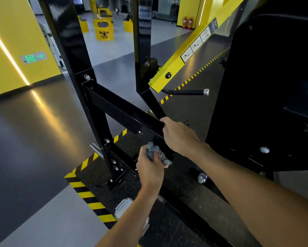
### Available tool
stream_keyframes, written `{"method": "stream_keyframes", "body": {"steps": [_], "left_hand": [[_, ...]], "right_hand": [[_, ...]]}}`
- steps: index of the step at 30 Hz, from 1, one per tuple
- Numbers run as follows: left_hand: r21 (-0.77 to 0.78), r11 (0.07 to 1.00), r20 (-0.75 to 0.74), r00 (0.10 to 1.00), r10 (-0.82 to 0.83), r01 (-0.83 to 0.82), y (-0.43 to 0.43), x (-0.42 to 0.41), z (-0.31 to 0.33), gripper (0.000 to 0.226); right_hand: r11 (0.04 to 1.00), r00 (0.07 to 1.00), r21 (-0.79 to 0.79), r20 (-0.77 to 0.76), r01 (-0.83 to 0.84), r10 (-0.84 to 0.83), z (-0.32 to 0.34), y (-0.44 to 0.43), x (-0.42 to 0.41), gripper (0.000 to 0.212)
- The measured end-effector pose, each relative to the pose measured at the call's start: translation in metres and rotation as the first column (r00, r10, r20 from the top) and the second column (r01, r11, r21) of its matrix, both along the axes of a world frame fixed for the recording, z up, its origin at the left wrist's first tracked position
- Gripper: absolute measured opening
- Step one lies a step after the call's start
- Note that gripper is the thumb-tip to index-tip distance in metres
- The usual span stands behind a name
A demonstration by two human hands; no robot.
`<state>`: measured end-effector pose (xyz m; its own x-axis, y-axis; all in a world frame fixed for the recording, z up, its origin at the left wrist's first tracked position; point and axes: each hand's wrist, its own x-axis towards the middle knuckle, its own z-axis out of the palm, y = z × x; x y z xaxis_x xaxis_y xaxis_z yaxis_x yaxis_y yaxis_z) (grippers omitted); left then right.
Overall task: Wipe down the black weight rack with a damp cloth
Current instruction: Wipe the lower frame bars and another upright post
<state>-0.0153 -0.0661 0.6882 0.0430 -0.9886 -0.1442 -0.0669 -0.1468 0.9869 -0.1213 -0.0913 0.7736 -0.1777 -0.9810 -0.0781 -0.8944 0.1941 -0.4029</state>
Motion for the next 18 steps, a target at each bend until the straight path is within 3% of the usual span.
{"method": "stream_keyframes", "body": {"steps": [4,8,12,16,18], "left_hand": [[-0.047,0.98,-0.011,0.981,-0.192,0.191,0.013,0.005,0.0,0.015],[-0.086,0.988,-0.034,0.991,-0.129,0.126,-0.011,0.016,0.005,0.015],[-0.142,0.952,-0.126,0.949,-0.289,0.271,-0.004,0.016,0.023,0.021],[-0.07,0.988,-0.256,0.954,-0.153,0.139,-0.03,0.023,0.024,0.01],[-0.069,0.98,-0.253,0.947,-0.197,0.186,-0.033,0.027,0.025,0.009]], "right_hand": [[1.0,0.999,-0.009,-0.042,0.017,-0.017,0.001,0.001,0.001,0.04],[0.998,0.997,-0.03,-0.066,0.047,-0.049,-0.001,0.003,0.007,0.037],[0.993,0.993,-0.028,-0.028,0.116,-0.117,-0.004,-0.003,0.007,0.039],[0.976,0.978,-0.082,0.064,0.202,-0.197,-0.005,-0.019,0.014,0.038],[0.972,0.973,-0.04,0.023,0.231,-0.23,-0.006,-0.024,0.022,0.039]]}}
